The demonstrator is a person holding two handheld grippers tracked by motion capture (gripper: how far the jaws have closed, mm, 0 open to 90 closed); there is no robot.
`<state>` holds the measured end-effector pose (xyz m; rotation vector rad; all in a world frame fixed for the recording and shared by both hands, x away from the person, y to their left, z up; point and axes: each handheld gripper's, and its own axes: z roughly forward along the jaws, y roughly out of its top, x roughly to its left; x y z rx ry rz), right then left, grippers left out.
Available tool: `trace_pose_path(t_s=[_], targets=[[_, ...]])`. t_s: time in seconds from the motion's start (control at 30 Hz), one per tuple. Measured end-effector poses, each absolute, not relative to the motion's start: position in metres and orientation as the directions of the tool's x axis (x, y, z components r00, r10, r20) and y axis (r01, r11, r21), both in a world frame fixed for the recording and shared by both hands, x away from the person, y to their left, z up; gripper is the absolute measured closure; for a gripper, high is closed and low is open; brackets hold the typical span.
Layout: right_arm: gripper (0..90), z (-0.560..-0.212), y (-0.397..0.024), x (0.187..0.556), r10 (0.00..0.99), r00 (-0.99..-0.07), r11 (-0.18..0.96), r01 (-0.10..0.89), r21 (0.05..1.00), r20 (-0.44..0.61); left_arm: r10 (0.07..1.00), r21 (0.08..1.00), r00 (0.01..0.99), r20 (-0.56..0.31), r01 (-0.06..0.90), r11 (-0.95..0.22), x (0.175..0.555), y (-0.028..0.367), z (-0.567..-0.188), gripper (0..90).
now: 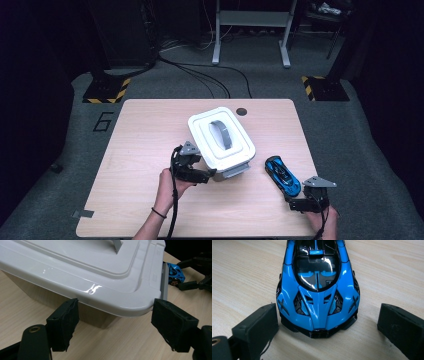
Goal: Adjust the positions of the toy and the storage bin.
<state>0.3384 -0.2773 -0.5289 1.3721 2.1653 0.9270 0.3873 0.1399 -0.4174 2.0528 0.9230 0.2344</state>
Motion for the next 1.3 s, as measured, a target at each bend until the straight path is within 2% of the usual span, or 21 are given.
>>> trace_pose_path(t_s=[0.47, 0.7, 1.0, 1.3], targets=[[3.1, -0.529, -0.278, 0.339, 0.901, -0.434, 0.294, 0.624, 0.725, 0.008, 0.678, 0.771, 0.712, -0.181, 0.531, -0.352, 0.406, 0.130, -0.417, 20.8], [3.0, -0.529, -0.278, 0.338, 0.901, -0.433, 0.295, 0.625, 0.723, 0.007, 0.693, 0.767, 0.706, -0.145, 0.523, -0.372, 0.400, 0.134, -0.423, 16.1], [2.8, -0.529, -0.278, 0.339, 0.901, -0.435, 0.300, 0.623, 0.722, 0.001, 0.779, 0.755, 0.619, -0.101, 0.558, -0.345, 0.388, 0.187, -0.448, 11.4], [1.5, -0.529, -0.277, 0.339, 0.903, -0.430, 0.299, 0.630, 0.717, 0.000, 0.891, 0.698, 0.448, -0.077, 0.662, -0.273, 0.377, 0.258, -0.493, 3.5]])
